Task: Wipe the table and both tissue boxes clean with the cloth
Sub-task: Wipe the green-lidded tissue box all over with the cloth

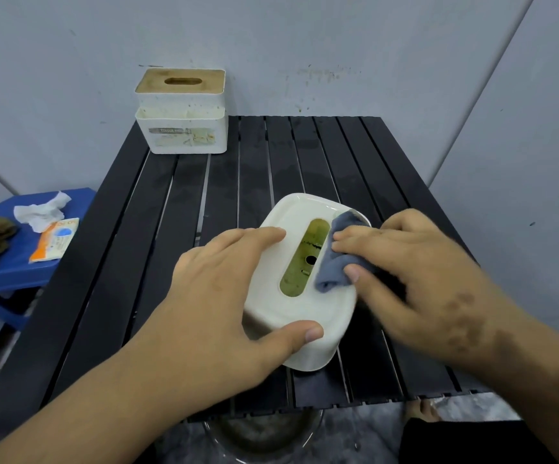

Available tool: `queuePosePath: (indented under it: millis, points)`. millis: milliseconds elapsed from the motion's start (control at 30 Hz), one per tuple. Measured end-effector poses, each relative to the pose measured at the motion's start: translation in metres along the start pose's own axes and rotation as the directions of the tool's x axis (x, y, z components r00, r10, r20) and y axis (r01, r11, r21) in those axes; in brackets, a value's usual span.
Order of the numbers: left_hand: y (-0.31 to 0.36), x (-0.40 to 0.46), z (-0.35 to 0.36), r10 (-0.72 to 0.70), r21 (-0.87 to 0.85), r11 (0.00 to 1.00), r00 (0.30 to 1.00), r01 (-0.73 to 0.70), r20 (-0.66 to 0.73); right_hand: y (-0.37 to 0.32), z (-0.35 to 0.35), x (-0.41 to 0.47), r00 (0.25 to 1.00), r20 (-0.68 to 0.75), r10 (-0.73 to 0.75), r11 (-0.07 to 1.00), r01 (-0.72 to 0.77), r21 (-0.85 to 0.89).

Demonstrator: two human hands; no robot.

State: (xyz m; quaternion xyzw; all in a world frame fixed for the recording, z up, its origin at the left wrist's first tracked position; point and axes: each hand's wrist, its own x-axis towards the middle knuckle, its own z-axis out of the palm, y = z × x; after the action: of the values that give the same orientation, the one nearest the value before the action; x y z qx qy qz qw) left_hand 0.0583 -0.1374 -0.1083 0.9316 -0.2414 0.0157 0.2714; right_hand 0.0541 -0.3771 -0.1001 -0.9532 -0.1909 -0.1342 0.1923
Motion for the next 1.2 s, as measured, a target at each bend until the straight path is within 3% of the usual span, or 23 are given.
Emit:
queuePosePath:
  millis: [133,267,433,667,867,1200]
  points:
    - [0.001,0.000,0.000,-0.017,-0.019,1.000,1.000,0.017,0.015,0.018,-0.009,-0.003,1.000,-0.021,-0.008,0.994,0.010,0.109]
    - [0.000,0.002,0.000,-0.019,-0.043,0.999,0.999,0.020,0.030,-0.003,0.007,0.002,0.998,-0.064,-0.024,0.998,0.028,0.060]
    - [0.000,0.002,-0.001,-0.030,-0.024,0.999,0.999,0.030,0.022,0.006,-0.004,0.004,0.999,0.021,-0.038,0.997,0.036,0.062]
    - [-0.002,0.002,-0.001,-0.063,-0.074,0.995,0.996,0.067,0.058,0.002,0.001,0.004,0.995,-0.076,-0.069,0.997,0.065,-0.049]
    - [-0.002,0.003,-0.003,-0.068,-0.068,0.995,0.996,0.072,0.062,0.020,-0.009,0.003,1.000,-0.029,-0.005,0.998,0.007,0.069]
    - [-0.001,0.004,-0.005,-0.067,-0.084,0.994,0.995,0.073,0.071,0.009,-0.002,0.008,0.999,0.045,0.007,0.998,-0.009,0.058]
